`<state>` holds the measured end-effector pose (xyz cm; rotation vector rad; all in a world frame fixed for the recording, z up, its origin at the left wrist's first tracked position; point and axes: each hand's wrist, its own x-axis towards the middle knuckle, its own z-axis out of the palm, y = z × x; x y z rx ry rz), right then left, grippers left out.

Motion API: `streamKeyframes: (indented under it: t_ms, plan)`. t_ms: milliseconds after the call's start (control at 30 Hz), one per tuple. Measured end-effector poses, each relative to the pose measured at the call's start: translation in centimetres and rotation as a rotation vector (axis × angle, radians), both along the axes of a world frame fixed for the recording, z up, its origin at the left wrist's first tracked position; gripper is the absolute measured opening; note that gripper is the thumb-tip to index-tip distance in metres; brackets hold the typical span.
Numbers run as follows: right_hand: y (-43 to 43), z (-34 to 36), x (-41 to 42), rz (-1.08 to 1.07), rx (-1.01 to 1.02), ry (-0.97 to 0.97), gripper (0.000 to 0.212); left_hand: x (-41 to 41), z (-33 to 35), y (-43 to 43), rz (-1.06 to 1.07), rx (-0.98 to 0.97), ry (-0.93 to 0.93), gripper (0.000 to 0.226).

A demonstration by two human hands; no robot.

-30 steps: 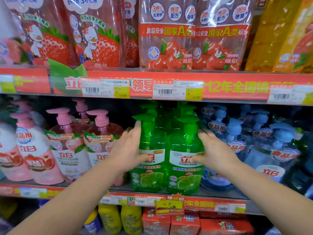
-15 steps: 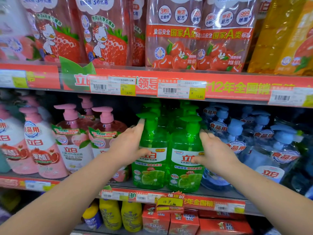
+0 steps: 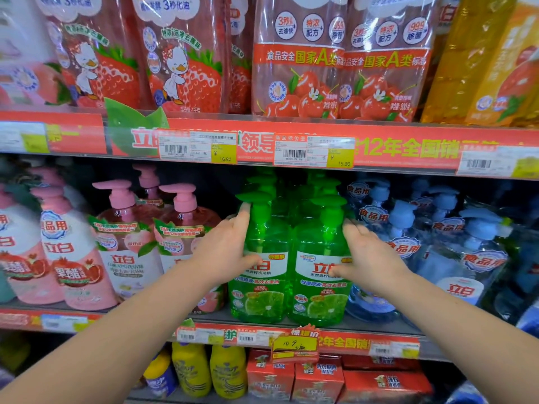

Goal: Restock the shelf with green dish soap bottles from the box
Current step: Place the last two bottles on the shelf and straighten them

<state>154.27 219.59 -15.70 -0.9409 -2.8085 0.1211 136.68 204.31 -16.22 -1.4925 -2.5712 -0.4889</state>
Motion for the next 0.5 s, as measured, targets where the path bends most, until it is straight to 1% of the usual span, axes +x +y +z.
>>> streamKeyframes:
  t_ms: [133,233,333,400,500]
  plan:
    - [-0.3,0.0,-0.1,-0.025,0.017,-0.009,0.102,0.1,-0.2,0.2,0.002,-0.019,0.082,0.106]
    - [-0.6,-0.1,-0.1,-0.053,0.096,-0.017,0.103,0.0,-0.5,0.1,0.022,-0.009,0.16,0.106]
    - [-0.5,-0.3,-0.1,-0.052,0.125,-0.025,0.098,-0.2,-1.0,-0.2,0.052,0.008,0.266,0.094]
    - [-0.5,-0.2,-0.2,-0.054,0.12,-0.033,0.096,-0.2,-1.1,-0.3,0.06,-0.015,0.293,0.082]
    - [-0.6,-0.3,-0.3,-0.065,0.116,-0.036,0.094,-0.3,-1.0,0.0,0.078,-0.04,0.299,0.075]
